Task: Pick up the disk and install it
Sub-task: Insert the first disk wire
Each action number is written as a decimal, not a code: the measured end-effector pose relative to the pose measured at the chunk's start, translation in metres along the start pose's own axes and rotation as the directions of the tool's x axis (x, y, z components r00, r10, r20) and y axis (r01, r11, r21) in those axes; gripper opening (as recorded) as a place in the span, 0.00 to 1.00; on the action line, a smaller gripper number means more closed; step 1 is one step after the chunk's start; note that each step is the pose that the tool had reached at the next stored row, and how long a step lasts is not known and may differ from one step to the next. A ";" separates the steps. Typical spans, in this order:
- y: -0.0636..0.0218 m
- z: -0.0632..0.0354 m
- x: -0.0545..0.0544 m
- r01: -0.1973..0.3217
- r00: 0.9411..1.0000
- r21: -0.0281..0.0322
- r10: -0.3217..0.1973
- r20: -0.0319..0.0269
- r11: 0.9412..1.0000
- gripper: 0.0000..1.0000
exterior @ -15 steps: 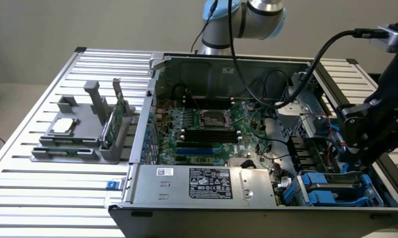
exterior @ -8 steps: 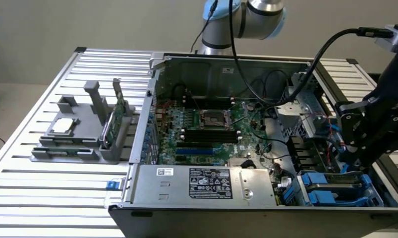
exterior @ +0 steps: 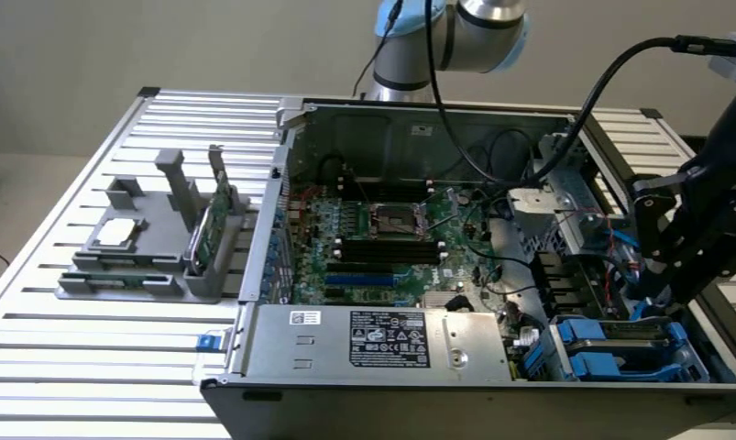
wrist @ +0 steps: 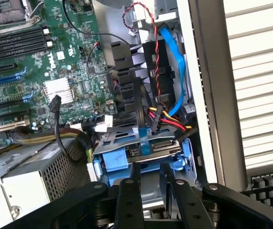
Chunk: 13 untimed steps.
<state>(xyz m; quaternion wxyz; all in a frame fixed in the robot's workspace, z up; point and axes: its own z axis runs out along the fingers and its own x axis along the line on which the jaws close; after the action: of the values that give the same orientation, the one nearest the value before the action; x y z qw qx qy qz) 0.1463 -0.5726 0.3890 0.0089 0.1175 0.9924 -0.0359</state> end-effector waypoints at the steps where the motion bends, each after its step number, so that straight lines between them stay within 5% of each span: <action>1: 0.0003 -0.0011 0.000 -0.002 1.000 0.000 0.002 0.001 1.000 0.31; 13: 0.0034 -0.0041 -0.012 -0.020 1.000 -0.006 0.020 -0.002 1.000 0.31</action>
<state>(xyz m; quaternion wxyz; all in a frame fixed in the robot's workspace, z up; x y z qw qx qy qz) 0.1585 -0.5717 0.3932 0.0089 0.1274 0.9913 -0.0329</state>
